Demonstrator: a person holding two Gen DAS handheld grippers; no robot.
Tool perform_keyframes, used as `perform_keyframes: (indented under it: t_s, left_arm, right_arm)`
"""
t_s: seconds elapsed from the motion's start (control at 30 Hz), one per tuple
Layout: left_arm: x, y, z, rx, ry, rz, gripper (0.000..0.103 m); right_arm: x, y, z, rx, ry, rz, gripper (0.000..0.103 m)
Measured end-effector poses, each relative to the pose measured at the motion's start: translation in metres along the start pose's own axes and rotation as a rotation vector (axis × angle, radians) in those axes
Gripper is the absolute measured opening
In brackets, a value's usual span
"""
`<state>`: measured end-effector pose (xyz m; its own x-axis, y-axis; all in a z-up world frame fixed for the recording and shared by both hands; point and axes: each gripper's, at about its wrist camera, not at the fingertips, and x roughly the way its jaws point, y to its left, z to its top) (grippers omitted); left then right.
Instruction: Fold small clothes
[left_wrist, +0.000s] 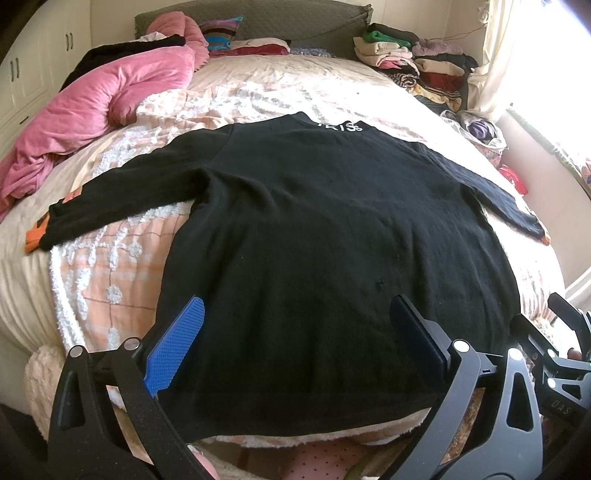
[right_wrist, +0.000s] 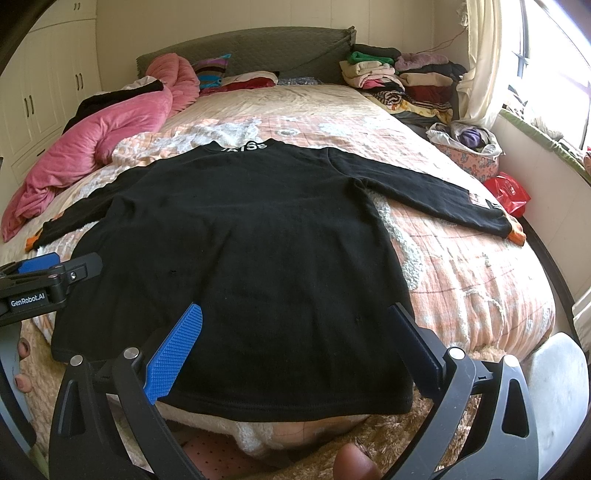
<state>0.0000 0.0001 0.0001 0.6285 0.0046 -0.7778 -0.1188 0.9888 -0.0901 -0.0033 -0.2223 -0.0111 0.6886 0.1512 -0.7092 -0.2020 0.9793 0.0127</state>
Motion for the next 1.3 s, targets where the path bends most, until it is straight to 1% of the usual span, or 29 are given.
perform_keyframes:
  t_s: [0.57,0.63,0.73,0.8,1.13,1.3]
  left_arm:
    - [0.000,0.000,0.000,0.002,0.001,-0.002,0.094]
    - [-0.003,0.005,0.006,0.004,0.003,-0.003,0.094]
    - [0.002,0.003,0.009,0.005,0.006,-0.005,0.094]
    - [0.006,-0.001,0.005,0.008,0.009,-0.006,0.094]
    - [0.015,-0.002,0.039,0.013,-0.014,0.009,0.094]
    - [0.024,0.001,0.053,0.001,-0.007,0.018,0.094]
  right_arm:
    - [0.000,0.000,0.001,0.008,0.000,0.000,0.099]
    - [0.001,0.000,0.001,0.011,0.002,0.002,0.099]
    - [0.000,0.000,0.001,0.009,0.000,0.003,0.099]
    - [0.002,-0.003,0.007,0.008,0.001,0.003,0.099]
    - [0.008,-0.001,0.046,0.015,-0.024,0.022,0.099]
    - [0.013,0.000,0.067,0.020,-0.030,0.034,0.099]
